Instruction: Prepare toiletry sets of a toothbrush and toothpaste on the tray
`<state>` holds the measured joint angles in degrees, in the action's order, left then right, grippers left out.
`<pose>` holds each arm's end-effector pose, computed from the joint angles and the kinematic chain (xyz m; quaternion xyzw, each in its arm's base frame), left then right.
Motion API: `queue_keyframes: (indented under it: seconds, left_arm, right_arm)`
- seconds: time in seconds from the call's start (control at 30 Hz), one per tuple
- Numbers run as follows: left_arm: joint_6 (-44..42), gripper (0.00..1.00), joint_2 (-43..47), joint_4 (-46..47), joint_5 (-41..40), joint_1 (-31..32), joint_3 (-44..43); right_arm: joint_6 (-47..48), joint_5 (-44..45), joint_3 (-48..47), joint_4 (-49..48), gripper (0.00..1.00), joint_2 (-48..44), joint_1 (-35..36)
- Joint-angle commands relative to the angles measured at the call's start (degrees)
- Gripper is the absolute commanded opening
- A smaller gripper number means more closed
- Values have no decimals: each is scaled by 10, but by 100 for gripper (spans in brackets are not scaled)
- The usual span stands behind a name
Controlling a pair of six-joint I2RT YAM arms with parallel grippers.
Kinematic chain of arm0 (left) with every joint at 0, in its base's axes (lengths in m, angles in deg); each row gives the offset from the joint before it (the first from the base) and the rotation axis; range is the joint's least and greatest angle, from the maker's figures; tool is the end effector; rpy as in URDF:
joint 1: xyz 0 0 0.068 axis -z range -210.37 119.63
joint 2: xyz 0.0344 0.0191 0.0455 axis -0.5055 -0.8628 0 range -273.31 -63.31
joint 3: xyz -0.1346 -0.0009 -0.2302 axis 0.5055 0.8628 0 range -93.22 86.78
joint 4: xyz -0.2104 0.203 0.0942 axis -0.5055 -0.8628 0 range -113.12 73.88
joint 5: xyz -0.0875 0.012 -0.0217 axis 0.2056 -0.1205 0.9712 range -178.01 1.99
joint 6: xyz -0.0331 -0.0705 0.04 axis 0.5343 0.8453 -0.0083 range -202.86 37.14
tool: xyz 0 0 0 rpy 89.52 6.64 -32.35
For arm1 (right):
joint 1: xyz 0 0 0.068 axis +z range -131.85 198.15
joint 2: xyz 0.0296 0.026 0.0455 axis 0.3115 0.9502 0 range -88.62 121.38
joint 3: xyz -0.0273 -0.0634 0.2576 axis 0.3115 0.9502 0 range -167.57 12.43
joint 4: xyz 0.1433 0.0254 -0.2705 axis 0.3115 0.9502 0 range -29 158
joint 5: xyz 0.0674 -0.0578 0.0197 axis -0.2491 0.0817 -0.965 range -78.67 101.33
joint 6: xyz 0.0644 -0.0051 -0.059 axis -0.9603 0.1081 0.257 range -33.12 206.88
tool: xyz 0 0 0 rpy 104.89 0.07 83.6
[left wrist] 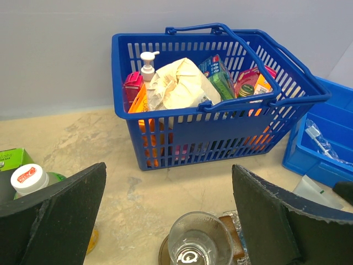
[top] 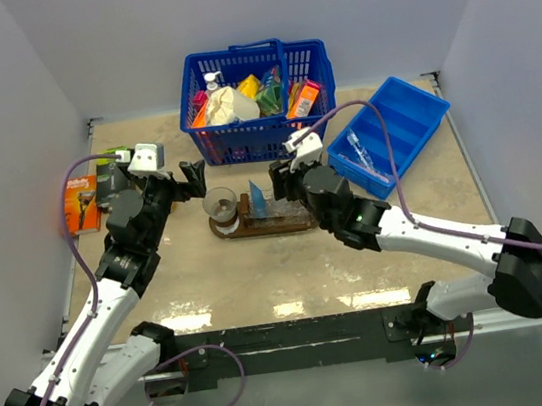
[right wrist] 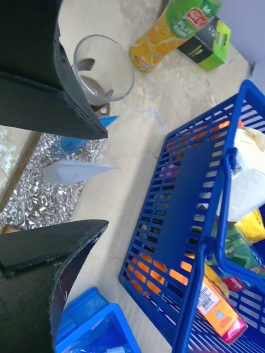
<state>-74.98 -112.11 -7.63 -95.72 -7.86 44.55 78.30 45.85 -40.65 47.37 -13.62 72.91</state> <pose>0.2805 -0.1050 0.3384 0.0403 0.6941 -0.1429 0.7044 0.2576 0.2885 0.2887 -0.1048 0.7406 0.1369 0.6494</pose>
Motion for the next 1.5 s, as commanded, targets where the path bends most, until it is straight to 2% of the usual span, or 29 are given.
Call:
queue_keyframes:
  seconds: [0.0,0.13,0.3,0.47,0.6,0.87,1.03,1.37,1.47]
  left_arm:
    - [-8,100,7,21,-3,-4,6]
    - [-9,100,11,21,-5,-4,6]
    - [-8,100,11,22,-4,-4,7]
    - [-8,100,11,21,-4,-4,7]
    - [-8,100,11,21,-3,-4,6]
    - [-6,100,13,21,2,-4,5]
    - [-5,100,12,20,10,-4,4]
    - [-6,100,11,21,8,-4,5]
    - [-8,100,12,20,8,-4,4]
  right_arm:
    - [-3,-83,-40,43,59,-28,-60]
    - [-7,-210,-55,95,57,-56,-156]
    - [10,-284,-55,152,55,-72,-249]
    - [22,-382,-62,193,55,-63,-375]
    - [1,-420,-71,190,54,-44,-450]
    - [22,-336,-134,239,54,39,-463]
    - [51,-298,-184,284,50,117,-460]
    - [82,-314,-224,275,48,210,-458]
    - [136,-315,-236,265,50,232,-461]
